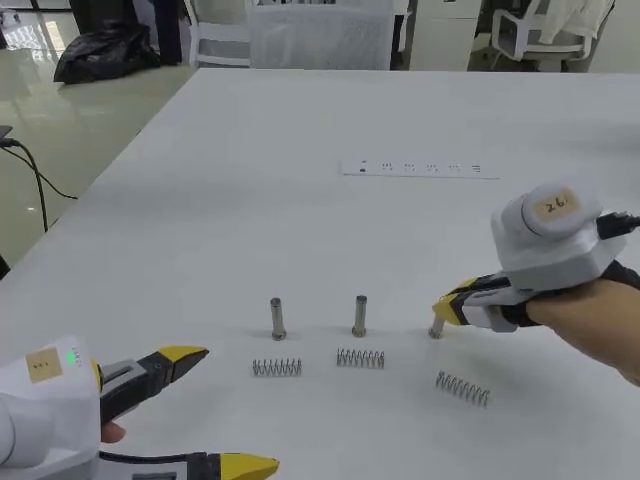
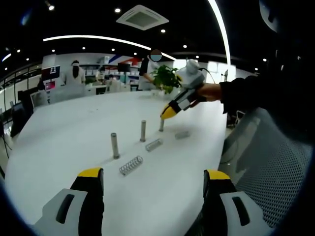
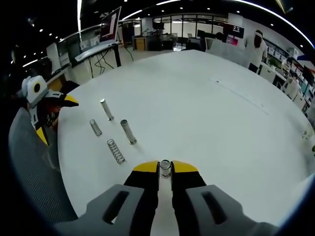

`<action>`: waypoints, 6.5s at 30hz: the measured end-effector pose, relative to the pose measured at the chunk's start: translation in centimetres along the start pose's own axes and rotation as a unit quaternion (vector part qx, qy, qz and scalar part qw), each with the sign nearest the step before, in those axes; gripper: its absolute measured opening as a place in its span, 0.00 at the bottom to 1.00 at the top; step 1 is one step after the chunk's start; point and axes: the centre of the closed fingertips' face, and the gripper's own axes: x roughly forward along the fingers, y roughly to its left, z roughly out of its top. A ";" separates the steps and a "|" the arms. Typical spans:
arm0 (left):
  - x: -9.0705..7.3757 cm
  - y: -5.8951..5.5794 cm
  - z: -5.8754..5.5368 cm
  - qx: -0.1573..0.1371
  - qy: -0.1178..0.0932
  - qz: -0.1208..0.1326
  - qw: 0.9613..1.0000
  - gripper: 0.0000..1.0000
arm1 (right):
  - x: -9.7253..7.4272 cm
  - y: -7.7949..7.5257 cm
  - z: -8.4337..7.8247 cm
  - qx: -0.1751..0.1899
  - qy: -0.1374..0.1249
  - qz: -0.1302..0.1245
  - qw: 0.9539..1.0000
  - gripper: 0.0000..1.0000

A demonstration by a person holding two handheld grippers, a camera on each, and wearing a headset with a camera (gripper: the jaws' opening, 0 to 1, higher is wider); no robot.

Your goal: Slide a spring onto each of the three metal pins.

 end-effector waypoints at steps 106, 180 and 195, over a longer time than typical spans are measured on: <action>1.1 -1.8 2.4 0.030 -0.001 -0.064 0.997 0.71 | -2.8 6.0 -5.5 -0.134 0.124 0.100 0.978 0.08; 7.2 -7.1 3.8 0.164 0.030 -0.216 0.962 0.08 | -4.0 13.9 -1.3 -0.297 0.132 0.210 0.922 0.08; 7.3 -6.7 3.6 0.182 0.030 -0.209 0.960 0.03 | -4.6 14.2 -0.2 -0.290 0.117 0.214 0.926 0.08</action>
